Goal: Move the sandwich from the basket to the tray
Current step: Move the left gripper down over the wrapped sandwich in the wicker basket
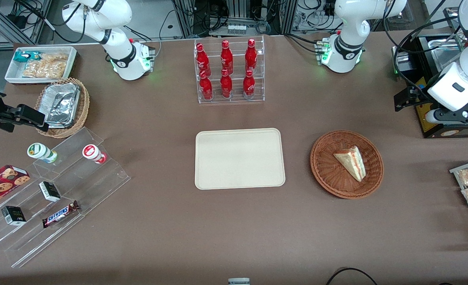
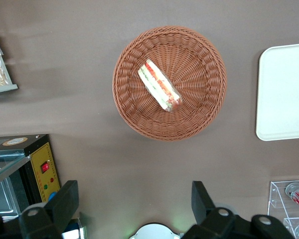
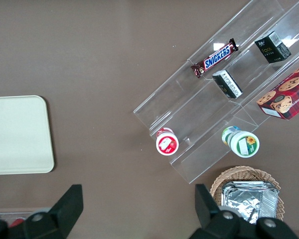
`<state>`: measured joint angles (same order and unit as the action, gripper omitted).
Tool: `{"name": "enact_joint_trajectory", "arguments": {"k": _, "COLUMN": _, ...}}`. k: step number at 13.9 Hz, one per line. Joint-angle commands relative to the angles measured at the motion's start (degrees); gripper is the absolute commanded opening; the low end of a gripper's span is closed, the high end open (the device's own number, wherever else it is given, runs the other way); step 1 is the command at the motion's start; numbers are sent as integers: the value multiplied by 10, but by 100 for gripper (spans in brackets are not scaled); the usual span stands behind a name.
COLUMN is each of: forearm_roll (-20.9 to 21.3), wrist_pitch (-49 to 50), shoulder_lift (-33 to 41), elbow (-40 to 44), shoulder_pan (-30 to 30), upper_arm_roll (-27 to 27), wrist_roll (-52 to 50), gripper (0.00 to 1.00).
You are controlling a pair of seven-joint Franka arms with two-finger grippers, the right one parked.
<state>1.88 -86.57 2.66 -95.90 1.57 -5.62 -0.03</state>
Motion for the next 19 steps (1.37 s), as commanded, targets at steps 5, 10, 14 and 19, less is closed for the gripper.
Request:
{"name": "enact_joint_trajectory", "arguments": {"k": 5, "forearm_roll": -7, "wrist_pitch": 5, "shoulder_lift": -26, "elbow": -9, "shoulder_pan": -7, "upper_arm_roll": -2, "wrist_roll": 0, "gripper": 100}}
{"name": "enact_joint_trajectory", "arguments": {"k": 10, "forearm_roll": -6, "wrist_pitch": -102, "shoulder_lift": -73, "elbow": -93, "shoulder_pan": -13, "upper_arm_roll": -5, "wrist_roll": -1, "gripper": 100}}
{"name": "enact_joint_trajectory", "arguments": {"k": 14, "forearm_roll": -6, "wrist_pitch": -264, "shoulder_lift": -77, "elbow": -211, "shoulder_pan": -14, "upper_arm_roll": -5, "wrist_roll": -2, "gripper": 100}}
{"name": "enact_joint_trajectory", "arguments": {"k": 19, "forearm_roll": -6, "wrist_pitch": -424, "shoulder_lift": -65, "elbow": -323, "shoulder_pan": -18, "upper_arm_roll": -6, "wrist_roll": -155, "gripper": 100}}
